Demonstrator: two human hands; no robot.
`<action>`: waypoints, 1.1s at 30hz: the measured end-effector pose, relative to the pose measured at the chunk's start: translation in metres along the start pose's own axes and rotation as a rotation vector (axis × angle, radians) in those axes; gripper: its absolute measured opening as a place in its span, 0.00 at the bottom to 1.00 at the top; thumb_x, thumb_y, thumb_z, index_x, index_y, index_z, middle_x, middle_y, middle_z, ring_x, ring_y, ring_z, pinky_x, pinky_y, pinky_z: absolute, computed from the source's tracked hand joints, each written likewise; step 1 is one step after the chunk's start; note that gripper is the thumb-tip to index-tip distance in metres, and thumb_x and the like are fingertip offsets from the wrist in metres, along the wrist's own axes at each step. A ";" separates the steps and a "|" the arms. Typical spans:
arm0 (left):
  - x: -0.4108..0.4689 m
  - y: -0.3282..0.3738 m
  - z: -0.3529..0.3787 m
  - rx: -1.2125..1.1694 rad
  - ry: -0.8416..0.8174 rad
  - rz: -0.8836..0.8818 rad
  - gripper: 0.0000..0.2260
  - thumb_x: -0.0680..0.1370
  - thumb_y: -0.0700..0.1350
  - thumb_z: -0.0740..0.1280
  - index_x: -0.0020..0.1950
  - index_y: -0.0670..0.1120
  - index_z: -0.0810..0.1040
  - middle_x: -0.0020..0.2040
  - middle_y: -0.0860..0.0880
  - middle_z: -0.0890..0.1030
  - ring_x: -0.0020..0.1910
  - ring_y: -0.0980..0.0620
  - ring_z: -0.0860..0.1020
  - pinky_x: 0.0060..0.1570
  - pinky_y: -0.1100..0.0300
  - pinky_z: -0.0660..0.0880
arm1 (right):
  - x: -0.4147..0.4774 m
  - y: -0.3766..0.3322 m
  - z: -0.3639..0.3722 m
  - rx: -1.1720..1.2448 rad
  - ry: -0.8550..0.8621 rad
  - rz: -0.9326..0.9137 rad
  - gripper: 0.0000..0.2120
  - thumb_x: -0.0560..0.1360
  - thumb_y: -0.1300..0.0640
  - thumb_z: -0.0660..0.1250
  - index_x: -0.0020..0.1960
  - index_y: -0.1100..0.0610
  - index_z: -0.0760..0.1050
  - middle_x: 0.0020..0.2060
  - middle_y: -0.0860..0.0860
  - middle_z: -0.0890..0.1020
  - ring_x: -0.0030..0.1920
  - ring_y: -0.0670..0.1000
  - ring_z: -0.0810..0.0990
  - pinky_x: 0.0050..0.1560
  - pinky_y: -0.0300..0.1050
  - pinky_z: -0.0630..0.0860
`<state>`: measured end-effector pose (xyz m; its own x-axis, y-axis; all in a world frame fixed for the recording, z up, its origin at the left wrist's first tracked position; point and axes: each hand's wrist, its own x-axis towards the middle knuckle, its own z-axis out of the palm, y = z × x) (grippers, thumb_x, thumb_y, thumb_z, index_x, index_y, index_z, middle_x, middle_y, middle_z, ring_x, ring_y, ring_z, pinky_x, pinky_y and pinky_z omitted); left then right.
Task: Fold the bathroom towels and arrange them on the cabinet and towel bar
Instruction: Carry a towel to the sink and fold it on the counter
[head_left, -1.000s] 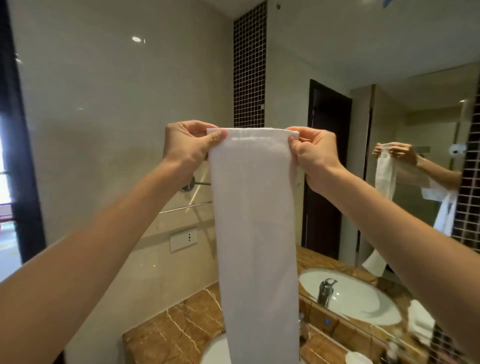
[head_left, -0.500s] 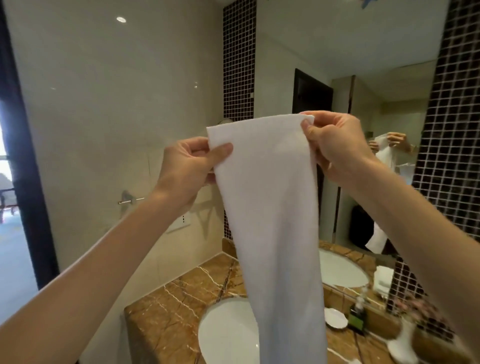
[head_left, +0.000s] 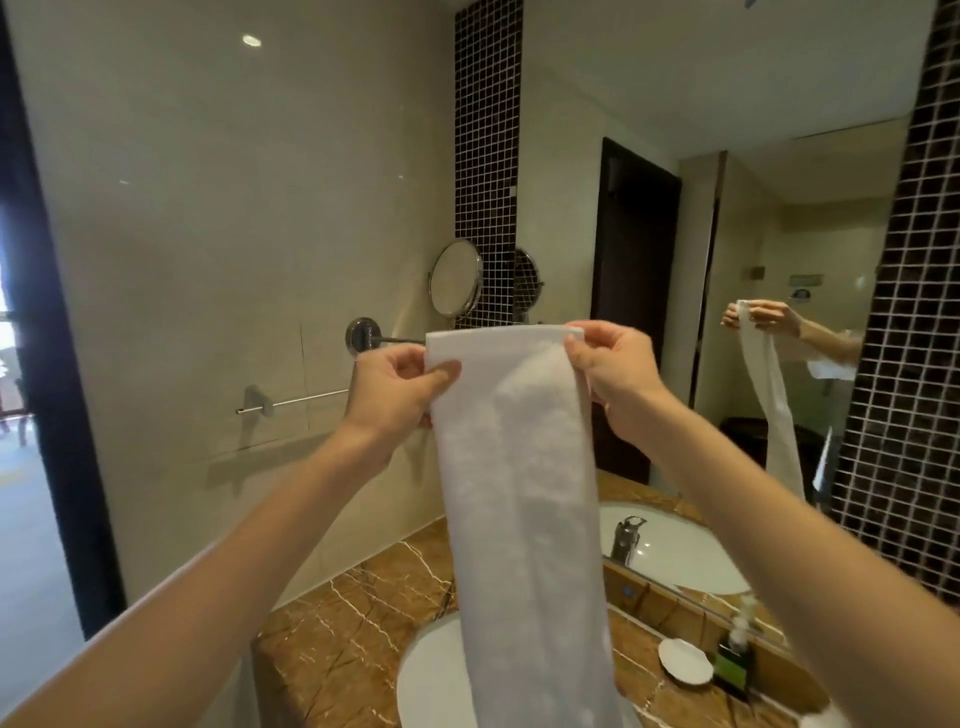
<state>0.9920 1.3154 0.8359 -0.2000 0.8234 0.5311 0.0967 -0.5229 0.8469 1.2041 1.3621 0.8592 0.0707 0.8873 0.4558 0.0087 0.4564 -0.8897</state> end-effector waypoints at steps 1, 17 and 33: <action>0.001 -0.013 -0.003 0.027 0.003 -0.020 0.02 0.72 0.41 0.73 0.43 0.45 0.81 0.38 0.51 0.85 0.36 0.53 0.84 0.29 0.60 0.78 | 0.004 0.019 0.005 -0.010 -0.014 0.024 0.06 0.77 0.59 0.67 0.53 0.56 0.79 0.46 0.53 0.83 0.47 0.53 0.83 0.42 0.44 0.81; 0.003 -0.171 -0.046 0.348 0.156 -0.231 0.02 0.73 0.37 0.72 0.40 0.41 0.81 0.37 0.43 0.84 0.35 0.49 0.81 0.36 0.48 0.80 | 0.043 0.218 0.077 0.008 -0.255 0.235 0.06 0.76 0.61 0.69 0.50 0.52 0.80 0.46 0.49 0.83 0.48 0.48 0.81 0.44 0.41 0.78; 0.021 -0.225 -0.118 0.343 0.260 -0.258 0.06 0.72 0.39 0.73 0.36 0.46 0.81 0.29 0.51 0.81 0.31 0.56 0.80 0.29 0.56 0.80 | 0.058 0.259 0.154 -0.003 -0.373 0.145 0.05 0.75 0.59 0.69 0.50 0.53 0.81 0.44 0.48 0.84 0.46 0.45 0.82 0.44 0.39 0.79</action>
<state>0.8507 1.4240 0.6537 -0.4913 0.8114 0.3167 0.3182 -0.1713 0.9324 1.0573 1.5423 0.6593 -0.2954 0.9060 0.3031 0.0277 0.3253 -0.9452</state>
